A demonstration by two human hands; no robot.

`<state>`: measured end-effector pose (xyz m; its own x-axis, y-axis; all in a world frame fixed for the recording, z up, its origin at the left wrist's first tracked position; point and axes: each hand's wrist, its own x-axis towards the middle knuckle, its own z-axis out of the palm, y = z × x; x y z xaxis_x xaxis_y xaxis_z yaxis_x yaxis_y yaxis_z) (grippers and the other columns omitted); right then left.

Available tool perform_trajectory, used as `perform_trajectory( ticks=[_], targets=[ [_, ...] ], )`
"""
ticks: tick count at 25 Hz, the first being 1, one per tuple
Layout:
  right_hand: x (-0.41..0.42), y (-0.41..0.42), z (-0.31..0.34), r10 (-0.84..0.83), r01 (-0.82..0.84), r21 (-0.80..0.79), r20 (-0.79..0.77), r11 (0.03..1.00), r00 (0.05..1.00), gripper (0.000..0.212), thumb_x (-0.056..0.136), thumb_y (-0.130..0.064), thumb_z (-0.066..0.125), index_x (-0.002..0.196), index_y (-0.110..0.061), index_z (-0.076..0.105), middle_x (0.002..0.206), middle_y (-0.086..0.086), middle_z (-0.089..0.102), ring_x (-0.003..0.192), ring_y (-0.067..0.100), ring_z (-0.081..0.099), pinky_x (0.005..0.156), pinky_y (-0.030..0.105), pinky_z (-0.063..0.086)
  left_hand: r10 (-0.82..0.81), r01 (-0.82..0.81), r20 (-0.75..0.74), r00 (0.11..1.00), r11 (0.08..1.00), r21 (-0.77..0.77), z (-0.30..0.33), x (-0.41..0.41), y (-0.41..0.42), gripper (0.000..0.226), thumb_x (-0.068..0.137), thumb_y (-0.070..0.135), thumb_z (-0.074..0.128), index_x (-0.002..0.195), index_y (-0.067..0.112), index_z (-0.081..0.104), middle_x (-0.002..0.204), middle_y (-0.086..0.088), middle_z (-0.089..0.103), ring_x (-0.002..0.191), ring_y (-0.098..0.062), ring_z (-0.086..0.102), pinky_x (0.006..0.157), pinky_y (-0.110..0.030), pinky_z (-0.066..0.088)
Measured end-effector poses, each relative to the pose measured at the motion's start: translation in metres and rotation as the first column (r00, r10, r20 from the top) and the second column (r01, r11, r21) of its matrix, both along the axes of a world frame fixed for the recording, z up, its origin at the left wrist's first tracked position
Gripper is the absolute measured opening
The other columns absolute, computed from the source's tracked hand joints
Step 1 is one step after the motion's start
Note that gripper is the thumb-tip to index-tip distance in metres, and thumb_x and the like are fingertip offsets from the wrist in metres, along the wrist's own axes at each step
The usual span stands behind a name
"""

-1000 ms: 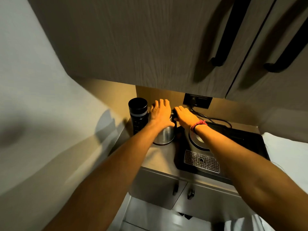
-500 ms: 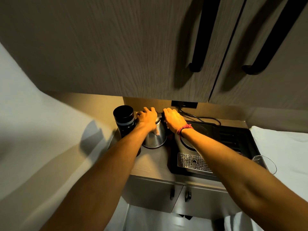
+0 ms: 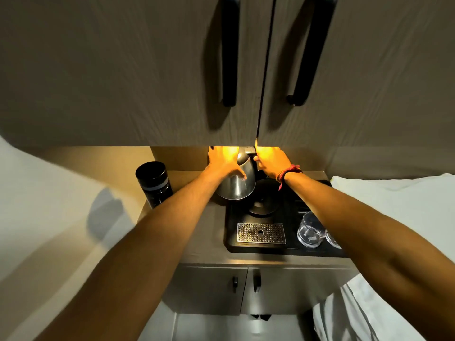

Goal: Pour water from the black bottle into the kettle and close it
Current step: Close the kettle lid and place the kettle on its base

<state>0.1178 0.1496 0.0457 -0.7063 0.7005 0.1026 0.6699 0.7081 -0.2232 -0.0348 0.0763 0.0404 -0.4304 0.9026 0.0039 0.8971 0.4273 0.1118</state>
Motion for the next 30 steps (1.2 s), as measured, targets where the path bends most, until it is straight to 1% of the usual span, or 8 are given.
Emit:
perform_trajectory(
  ticks=[2,6,10,15,19,22,25,30],
  targets=[
    [0.008,0.023,-0.022,-0.071,0.071,0.004,-0.064,0.997,0.995,0.031,0.091,-0.005,0.049,0.120,0.001,0.055,0.119,0.025,0.057,0.117,0.042,0.053,0.095,0.047,0.043,-0.052,0.051,0.009,0.999,0.998,0.038,-0.004,0.020,0.012,0.082,0.055,0.061,0.088,0.115,0.013,0.060,0.121,-0.012,0.065,0.119,-0.036,0.059,0.100,-0.045,0.047],
    [0.038,0.052,-0.042,-0.064,0.064,0.007,-0.047,0.998,0.997,0.027,0.088,-0.008,0.053,0.115,-0.007,0.052,0.120,0.015,0.057,0.111,0.036,0.053,0.089,0.046,0.047,-0.136,0.136,0.000,0.991,0.989,0.057,-0.027,0.049,0.034,0.107,0.053,0.066,0.087,0.137,0.013,0.046,0.131,-0.017,0.053,0.121,-0.039,0.051,0.103,-0.046,0.041],
    [0.060,0.059,-0.060,-0.074,0.074,-0.012,-0.047,0.997,0.996,0.022,0.090,-0.013,0.054,0.111,-0.010,0.050,0.117,0.013,0.056,0.109,0.035,0.053,0.085,0.047,0.048,-0.184,0.185,-0.017,0.983,0.981,0.056,-0.044,0.062,0.048,0.115,0.053,0.066,0.086,0.144,0.014,0.040,0.130,-0.016,0.046,0.119,-0.039,0.048,0.101,-0.048,0.041],
    [0.056,0.067,-0.065,-0.050,0.045,-0.078,-0.063,0.996,0.997,0.021,0.090,-0.011,0.052,0.112,-0.011,0.050,0.118,0.012,0.055,0.109,0.033,0.052,0.084,0.046,0.048,-0.190,0.191,-0.038,0.981,0.981,0.020,-0.051,0.052,0.055,0.122,0.057,0.073,0.079,0.153,0.018,0.030,0.137,-0.016,0.047,0.129,-0.039,0.047,0.118,-0.054,0.026],
    [0.055,0.072,-0.071,-0.055,0.045,-0.108,-0.088,0.993,0.995,0.033,0.092,-0.014,0.052,0.124,-0.010,0.049,0.125,0.013,0.053,0.117,0.034,0.051,0.092,0.046,0.047,-0.192,0.193,-0.026,0.981,0.981,0.023,-0.056,0.050,0.055,0.122,0.063,0.072,0.077,0.157,0.016,0.023,0.144,-0.017,0.045,0.136,-0.039,0.043,0.122,-0.058,0.016],
    [0.061,0.065,-0.081,-0.194,0.154,-0.183,-0.225,0.971,0.955,0.064,0.093,-0.028,0.052,0.149,-0.010,0.026,0.155,0.011,0.033,0.144,0.030,0.030,0.113,0.044,0.037,-0.190,0.196,-0.081,0.978,0.978,0.070,-0.065,0.050,0.046,0.122,0.068,0.077,0.068,0.157,0.007,0.021,0.150,-0.017,0.042,0.141,-0.037,0.040,0.123,-0.059,0.013],
    [0.070,0.052,-0.099,-0.244,0.227,-0.098,-0.238,0.969,0.940,0.070,0.096,-0.037,0.045,0.152,-0.007,0.016,0.162,0.010,0.018,0.151,0.023,0.013,0.120,0.040,0.027,-0.185,0.214,-0.181,0.966,0.965,0.153,-0.081,0.051,0.030,0.116,0.078,0.081,0.052,0.157,0.003,0.020,0.159,-0.015,0.034,0.150,-0.032,0.028,0.124,-0.057,0.010],
    [0.081,0.057,-0.101,-0.100,0.104,0.181,-0.026,0.978,0.995,0.059,0.096,-0.020,0.033,0.149,0.003,0.020,0.158,0.022,0.023,0.149,0.032,0.019,0.122,0.041,0.021,-0.147,0.173,-0.191,0.970,0.976,0.129,-0.092,0.056,0.021,0.104,0.089,0.076,0.036,0.161,0.007,0.007,0.169,-0.011,0.007,0.157,-0.027,0.000,0.125,-0.054,0.001]
  ],
)
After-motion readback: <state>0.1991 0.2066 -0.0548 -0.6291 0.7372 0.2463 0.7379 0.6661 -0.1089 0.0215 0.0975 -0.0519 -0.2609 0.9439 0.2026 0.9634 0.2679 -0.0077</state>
